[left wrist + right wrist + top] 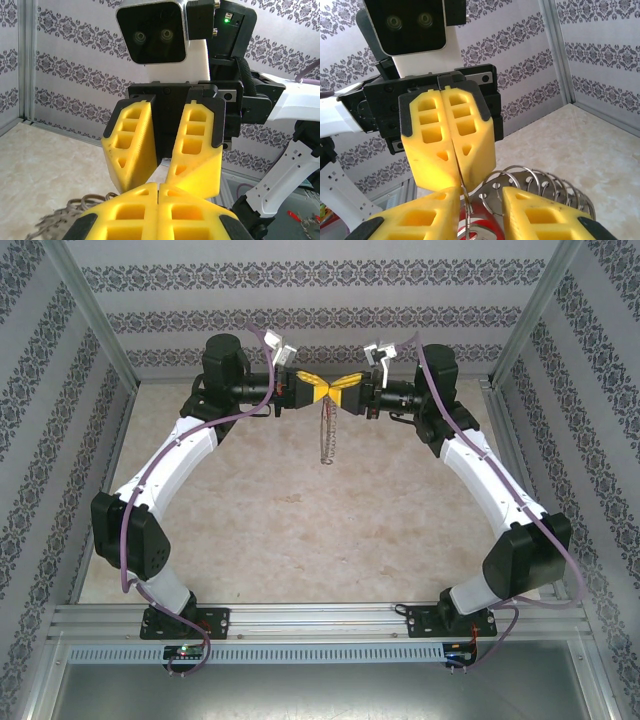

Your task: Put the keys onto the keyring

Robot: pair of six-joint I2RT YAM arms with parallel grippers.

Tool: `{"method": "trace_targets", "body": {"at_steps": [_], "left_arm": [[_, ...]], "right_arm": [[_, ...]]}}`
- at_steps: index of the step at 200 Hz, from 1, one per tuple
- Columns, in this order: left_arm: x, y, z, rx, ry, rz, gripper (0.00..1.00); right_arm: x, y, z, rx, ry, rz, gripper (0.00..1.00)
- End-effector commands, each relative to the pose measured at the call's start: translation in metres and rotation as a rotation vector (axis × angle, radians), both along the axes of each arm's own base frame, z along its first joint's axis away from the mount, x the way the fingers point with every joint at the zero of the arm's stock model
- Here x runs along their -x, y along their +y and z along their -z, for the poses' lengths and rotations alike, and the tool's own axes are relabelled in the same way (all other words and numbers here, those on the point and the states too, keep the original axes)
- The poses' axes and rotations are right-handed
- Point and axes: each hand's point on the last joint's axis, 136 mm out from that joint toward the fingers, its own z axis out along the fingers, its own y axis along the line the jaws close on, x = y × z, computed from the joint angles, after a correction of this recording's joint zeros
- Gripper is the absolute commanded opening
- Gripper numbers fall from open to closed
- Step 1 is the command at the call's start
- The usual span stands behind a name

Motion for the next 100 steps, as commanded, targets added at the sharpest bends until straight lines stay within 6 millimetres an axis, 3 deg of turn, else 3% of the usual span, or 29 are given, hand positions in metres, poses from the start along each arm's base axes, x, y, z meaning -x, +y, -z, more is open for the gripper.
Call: {"method": "trace_targets", "body": {"at_steps": [1, 91, 100], "left_arm": [[0.0170, -0.0033, -0.0248, 0.036, -0.085, 0.043, 0.00], [0.0185, -0.0035, -0.0251, 0.036, -0.086, 0.045, 0.00], [0.0186, -0.0038, -0.0252, 0.037, -0.085, 0.045, 0.00]], "right_arm": [[0.0067, 0.0038, -0.0151, -0.020, -0.052, -0.032, 0.28], [0.0039, 0.0063, -0.0155, -0.025, -0.046, -0.038, 0.14], [0.0048, 0.0073, -0.0150, -0.026, -0.043, -0.046, 0.06]]}}
